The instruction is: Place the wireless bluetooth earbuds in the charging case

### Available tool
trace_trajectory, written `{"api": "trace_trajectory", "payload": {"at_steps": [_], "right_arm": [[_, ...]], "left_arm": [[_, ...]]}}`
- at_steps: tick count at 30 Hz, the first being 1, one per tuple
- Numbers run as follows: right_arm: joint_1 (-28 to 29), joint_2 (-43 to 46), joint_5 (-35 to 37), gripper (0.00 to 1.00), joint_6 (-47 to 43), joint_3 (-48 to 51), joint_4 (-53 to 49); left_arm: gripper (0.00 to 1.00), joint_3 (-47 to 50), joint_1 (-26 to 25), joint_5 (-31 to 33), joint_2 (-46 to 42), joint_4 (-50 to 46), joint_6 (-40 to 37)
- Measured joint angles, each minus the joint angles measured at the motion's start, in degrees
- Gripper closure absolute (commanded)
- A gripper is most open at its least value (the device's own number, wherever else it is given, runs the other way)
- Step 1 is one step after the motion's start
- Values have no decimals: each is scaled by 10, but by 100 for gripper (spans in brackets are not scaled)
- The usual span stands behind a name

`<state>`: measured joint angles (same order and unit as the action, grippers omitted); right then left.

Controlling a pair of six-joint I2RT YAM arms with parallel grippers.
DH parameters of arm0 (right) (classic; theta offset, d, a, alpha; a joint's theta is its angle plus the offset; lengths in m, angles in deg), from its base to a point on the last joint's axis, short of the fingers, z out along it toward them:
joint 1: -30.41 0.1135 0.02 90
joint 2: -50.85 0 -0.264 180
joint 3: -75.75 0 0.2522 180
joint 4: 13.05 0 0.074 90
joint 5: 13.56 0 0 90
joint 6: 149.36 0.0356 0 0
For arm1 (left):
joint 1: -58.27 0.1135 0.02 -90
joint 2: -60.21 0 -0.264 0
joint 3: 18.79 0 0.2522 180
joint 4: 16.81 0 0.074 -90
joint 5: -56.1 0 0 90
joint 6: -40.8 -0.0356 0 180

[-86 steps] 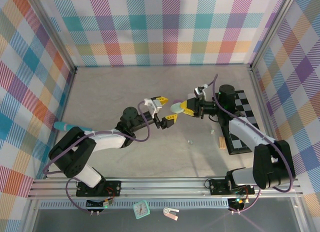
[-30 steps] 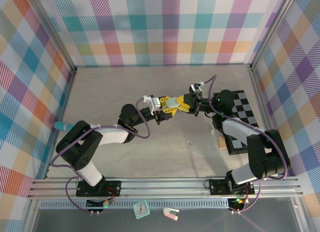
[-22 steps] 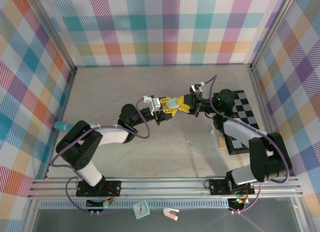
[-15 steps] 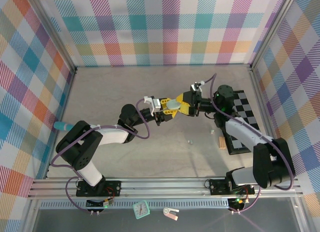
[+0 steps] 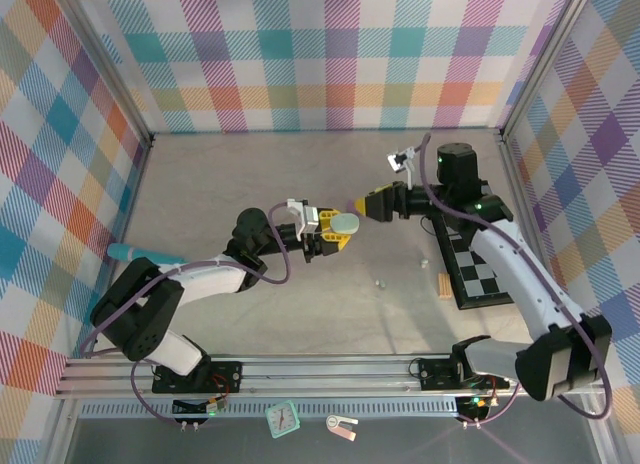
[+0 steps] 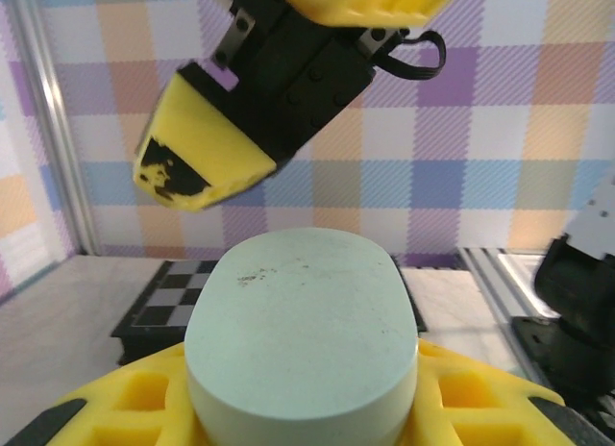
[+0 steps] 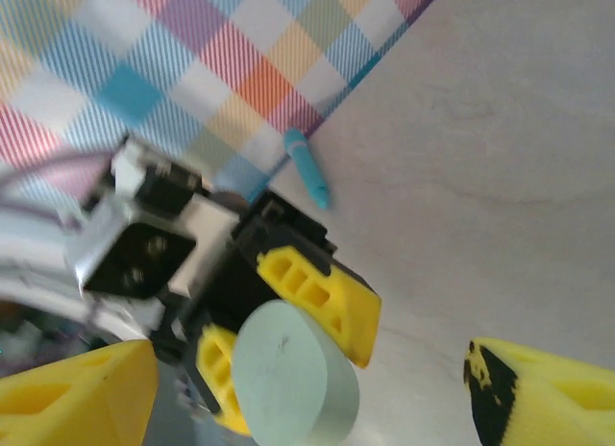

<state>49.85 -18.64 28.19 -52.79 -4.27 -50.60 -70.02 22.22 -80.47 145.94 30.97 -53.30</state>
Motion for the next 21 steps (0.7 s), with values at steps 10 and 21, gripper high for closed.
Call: {"api": "trace_trajectory", "payload": {"at_steps": [10, 21], "right_arm": [[56, 19, 16, 12, -354, -2, -114], [68, -9, 58, 13, -405, -2, -114]], "left_arm": [[67, -2, 3, -57, -16, -62, 16], [67, -10, 3, -80, -16, -49, 49]]}}
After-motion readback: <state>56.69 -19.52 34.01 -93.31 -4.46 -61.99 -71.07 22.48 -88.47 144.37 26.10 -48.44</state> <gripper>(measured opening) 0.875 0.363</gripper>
